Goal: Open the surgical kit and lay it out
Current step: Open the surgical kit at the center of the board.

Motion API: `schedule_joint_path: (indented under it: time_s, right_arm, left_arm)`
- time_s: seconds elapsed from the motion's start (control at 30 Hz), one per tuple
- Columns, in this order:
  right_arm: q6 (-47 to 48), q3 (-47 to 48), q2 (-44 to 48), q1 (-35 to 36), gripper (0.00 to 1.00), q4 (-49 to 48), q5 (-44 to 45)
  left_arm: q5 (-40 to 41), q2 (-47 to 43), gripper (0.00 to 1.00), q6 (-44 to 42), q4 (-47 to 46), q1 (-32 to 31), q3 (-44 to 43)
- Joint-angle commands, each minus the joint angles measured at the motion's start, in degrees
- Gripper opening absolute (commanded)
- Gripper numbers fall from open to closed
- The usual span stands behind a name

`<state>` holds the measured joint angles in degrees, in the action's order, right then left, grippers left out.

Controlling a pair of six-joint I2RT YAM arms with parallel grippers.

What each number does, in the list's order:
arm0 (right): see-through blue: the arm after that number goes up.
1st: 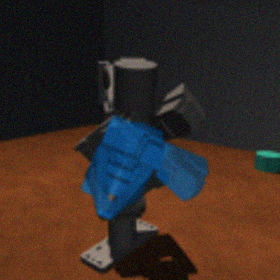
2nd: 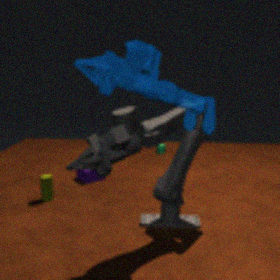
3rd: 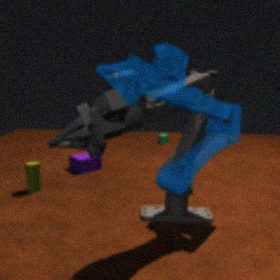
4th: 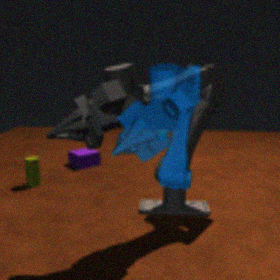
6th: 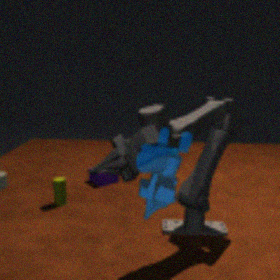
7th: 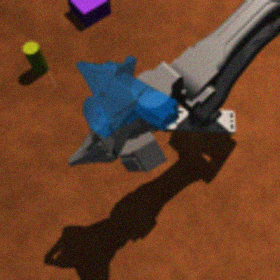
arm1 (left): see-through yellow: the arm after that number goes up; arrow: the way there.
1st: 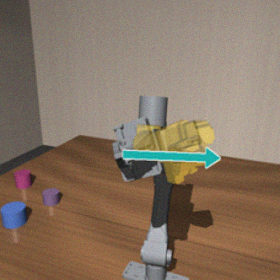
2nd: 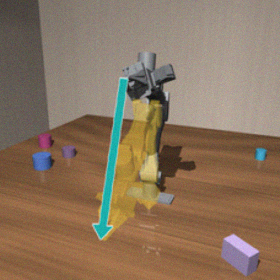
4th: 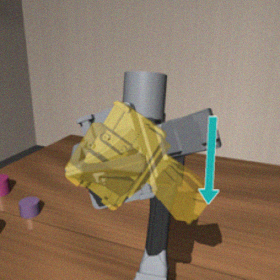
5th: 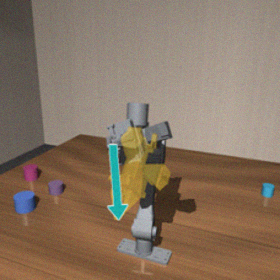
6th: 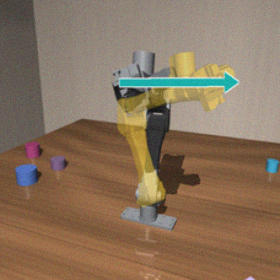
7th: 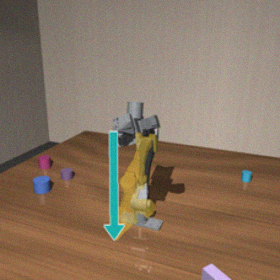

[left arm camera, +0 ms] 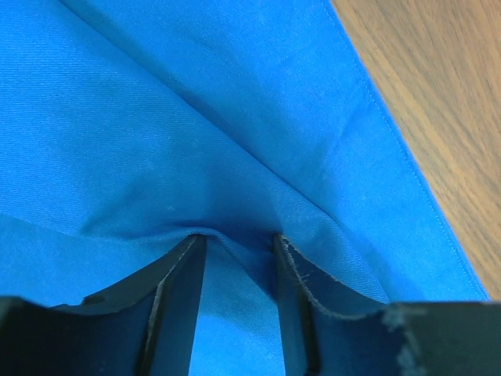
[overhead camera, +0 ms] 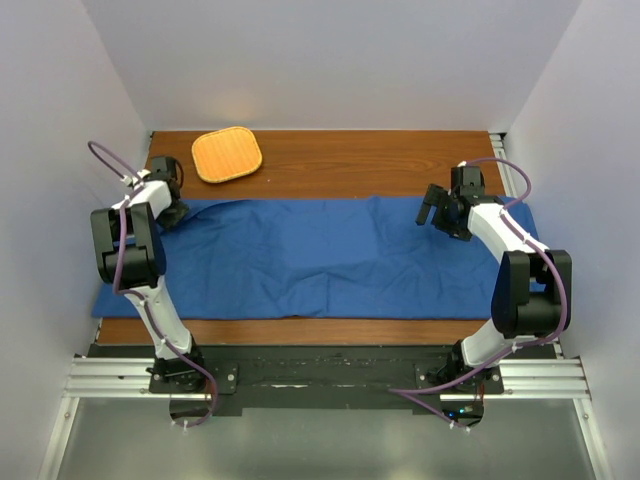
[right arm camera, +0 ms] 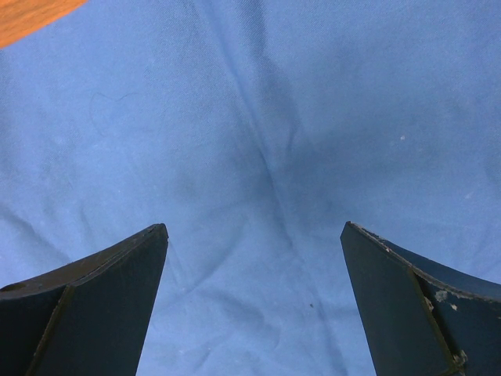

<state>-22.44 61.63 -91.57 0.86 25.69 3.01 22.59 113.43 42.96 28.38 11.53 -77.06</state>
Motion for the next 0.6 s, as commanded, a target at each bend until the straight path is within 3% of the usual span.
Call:
schedule_joint_path:
  time_s: [0.0, 0.13, 0.17, 0.3, 0.37, 0.57]
  right_arm:
    - [0.1, 2.3, -0.9, 0.3, 0.99, -1.2, 0.1]
    - [0.0, 2.6, -1.3, 0.2, 0.98, -1.2, 0.0]
    - [-0.1, 2.7, -1.3, 0.2, 0.99, -1.1, 0.9]
    - [-0.8, 4.5, -1.6, -0.1, 0.99, 0.0, 7.2]
    - [-2.5, 5.7, -2.3, -0.8, 0.98, 1.5, 10.3]
    - [-7.2, 10.7, -5.7, -5.0, 0.98, 1.7, 21.9]
  left_arm:
    - [-0.7, -0.6, 0.47, 1.6, -2.1, 1.1, -0.6]
    - [-1.5, -0.5, 0.37, 1.7, -2.2, 1.2, -0.7]
    - [-1.6, -0.5, 0.28, 1.6, -2.2, 1.2, -0.8]
    - [-0.9, -1.0, 0.11, 0.6, -1.2, 1.1, -1.4]
    - [-0.2, -1.8, 0.06, -0.4, -0.8, 1.1, -1.8]
    - [1.3, -3.5, 0.06, -4.1, -0.6, 1.2, -2.0]
